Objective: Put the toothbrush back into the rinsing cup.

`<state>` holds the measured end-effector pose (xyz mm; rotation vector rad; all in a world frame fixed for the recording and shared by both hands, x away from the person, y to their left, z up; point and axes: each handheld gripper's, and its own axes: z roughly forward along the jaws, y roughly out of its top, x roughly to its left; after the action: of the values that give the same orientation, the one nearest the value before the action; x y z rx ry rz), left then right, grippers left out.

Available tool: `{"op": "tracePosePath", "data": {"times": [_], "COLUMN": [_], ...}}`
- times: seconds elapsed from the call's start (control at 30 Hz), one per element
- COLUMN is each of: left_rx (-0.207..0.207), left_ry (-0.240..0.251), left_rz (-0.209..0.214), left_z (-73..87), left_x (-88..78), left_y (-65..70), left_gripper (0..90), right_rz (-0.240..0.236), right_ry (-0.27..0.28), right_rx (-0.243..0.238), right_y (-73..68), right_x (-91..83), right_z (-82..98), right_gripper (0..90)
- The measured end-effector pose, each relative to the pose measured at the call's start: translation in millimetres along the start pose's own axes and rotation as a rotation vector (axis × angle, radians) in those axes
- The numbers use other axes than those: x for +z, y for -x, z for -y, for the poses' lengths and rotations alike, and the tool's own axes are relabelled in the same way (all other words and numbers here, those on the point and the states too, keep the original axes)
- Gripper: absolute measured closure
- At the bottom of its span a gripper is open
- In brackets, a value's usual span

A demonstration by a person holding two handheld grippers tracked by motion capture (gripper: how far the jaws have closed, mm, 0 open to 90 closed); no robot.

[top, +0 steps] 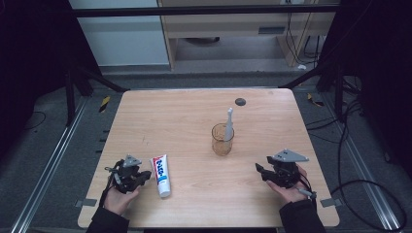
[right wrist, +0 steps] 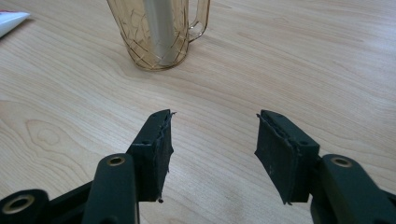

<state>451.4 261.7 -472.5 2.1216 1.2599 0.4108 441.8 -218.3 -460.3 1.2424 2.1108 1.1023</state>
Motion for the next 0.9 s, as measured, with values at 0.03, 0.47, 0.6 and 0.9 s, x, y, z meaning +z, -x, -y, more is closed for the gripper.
{"op": "tracePosePath", "data": {"times": [0.03, 0.47, 0.6, 0.9], "left_rx": [-0.001, -0.016, -0.009, -0.01], "left_ry": [0.002, 0.003, 0.002, 0.005], "left_rz": [-0.003, -0.018, -0.025, -0.026], "left_z": [-1.6, -10.5, -13.3, -19.3], "left_x": [1.3, 13.4, 16.2, 22.0], "left_y": [0.0, -1.5, -0.8, -0.5], "left_gripper": [86.8, 88.0, 88.7, 89.1], "right_rz": [0.002, 0.015, 0.03, 0.056], "right_ry": [0.001, -0.002, 0.007, 0.022], "right_rx": [-0.002, 0.004, 0.012, 0.053], "right_y": [0.3, 3.8, 7.2, 11.3], "right_x": [0.2, -3.7, -5.6, 4.9], "right_z": [0.0, 3.3, 3.4, -1.5], "right_gripper": [45.4, 45.0, 44.6, 44.4]}}
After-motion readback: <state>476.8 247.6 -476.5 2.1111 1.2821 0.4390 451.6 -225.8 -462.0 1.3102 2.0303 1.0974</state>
